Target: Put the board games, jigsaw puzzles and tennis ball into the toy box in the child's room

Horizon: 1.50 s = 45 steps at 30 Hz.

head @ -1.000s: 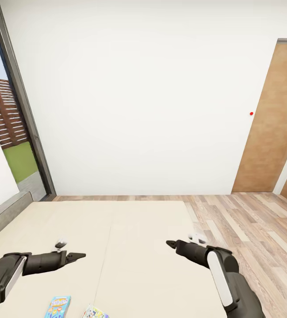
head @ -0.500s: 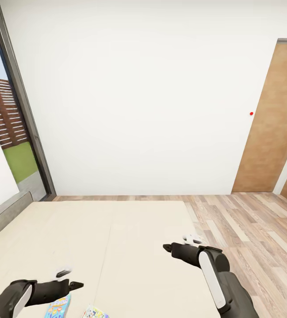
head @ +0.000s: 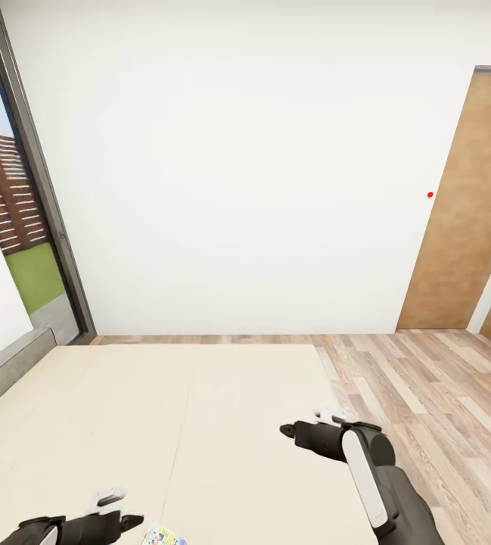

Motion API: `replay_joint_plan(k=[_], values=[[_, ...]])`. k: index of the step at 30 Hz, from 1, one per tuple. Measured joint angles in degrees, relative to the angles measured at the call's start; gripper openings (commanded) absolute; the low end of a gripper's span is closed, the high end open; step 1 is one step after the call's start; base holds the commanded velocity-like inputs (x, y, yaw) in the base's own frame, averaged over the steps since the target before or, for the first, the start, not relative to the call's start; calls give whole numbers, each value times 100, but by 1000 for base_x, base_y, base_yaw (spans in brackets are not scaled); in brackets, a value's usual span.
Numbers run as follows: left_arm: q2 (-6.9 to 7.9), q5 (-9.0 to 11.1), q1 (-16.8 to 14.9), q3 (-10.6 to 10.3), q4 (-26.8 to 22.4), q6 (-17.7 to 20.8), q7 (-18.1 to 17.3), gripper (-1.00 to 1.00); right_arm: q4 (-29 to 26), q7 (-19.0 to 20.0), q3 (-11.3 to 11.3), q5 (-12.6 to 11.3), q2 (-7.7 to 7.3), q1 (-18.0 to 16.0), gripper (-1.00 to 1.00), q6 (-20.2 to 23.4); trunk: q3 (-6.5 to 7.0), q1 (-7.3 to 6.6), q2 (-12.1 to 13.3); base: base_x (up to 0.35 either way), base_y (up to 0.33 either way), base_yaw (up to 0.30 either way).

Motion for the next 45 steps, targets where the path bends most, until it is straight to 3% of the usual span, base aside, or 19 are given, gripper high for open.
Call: replay_joint_plan(k=[6,12,33,40,45], values=[[-36,-9,42,-8,39,-71,49,100,-97,-23,-9,9,315,-58,100,66,0,0,0,0,0,0],[-14,-9,50,-2,44,-81,71,100,-651,-54,-3,44,404,-129,100,212,0,0,0,0,0,0],[-32,12,51,4,56,-86,897,100,-801,-260,21,100,408,-160,100,265,0,0,0,0,0,0],[-97,10,51,6,59,-141,1510,100,-799,-255,21,60,387,-158,100,313,0,0,0,0,0,0],[-151,21,50,7,59,-355,1732,100,-806,-253,17,41,398,-155,100,287,0,0,0,0,0,0]])
